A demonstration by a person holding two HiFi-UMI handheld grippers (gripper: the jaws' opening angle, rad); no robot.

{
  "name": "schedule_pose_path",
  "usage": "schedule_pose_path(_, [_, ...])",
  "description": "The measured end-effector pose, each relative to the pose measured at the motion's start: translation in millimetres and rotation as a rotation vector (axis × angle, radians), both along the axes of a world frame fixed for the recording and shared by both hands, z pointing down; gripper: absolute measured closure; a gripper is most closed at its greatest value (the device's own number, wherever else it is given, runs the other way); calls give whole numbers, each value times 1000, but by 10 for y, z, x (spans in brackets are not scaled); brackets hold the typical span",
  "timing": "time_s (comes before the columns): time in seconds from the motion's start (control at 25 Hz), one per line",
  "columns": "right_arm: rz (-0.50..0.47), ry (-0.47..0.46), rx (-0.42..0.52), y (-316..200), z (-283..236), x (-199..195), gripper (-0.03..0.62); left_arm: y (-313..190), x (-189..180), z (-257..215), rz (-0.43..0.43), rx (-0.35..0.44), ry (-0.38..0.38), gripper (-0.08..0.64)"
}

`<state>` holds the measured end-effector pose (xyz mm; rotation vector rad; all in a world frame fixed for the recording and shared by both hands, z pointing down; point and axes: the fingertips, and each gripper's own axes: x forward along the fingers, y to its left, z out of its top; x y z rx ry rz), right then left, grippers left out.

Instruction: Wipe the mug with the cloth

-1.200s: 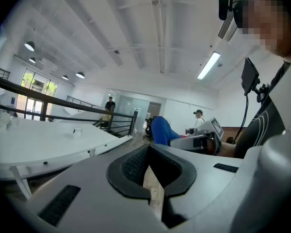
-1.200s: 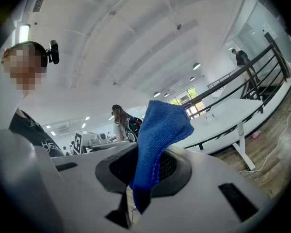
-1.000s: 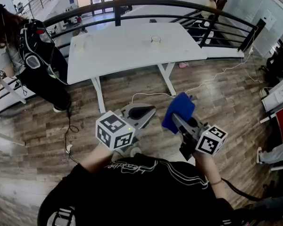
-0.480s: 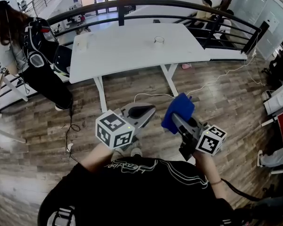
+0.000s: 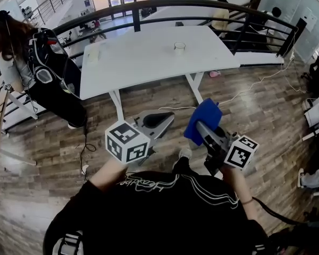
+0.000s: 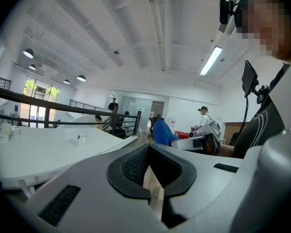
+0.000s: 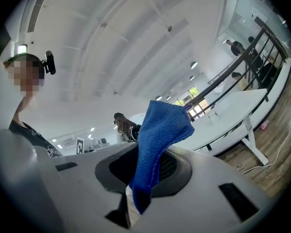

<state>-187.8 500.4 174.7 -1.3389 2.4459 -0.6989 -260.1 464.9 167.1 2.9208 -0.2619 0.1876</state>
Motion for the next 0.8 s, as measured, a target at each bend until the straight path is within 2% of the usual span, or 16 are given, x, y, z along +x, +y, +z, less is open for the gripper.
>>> schedule_pose_path(0.16, [7,-10,4,-301,127,330,541,-263,240,148,-21,-11,-12,554])
schedule_pose_path(0.32, [-16,-43,-20,-795,324,766,541,-728,670,378,-52,-51,-43,554])
schedule_pose_path(0.52, [-50,-76,-89,-1674,688,1598,541,-1592,1477,680,-112,-99,-70,554])
schedule_pose_path(0.72, [-82,-109,-140,-2838,996,2509,541,-2613,2377,1003,-119,-147,-102,554])
schedule_pose_path(0.8, [-98,-110,-142,-3313,1060,2857,541,-3071,2716,1060,-147,-151,-104,554])
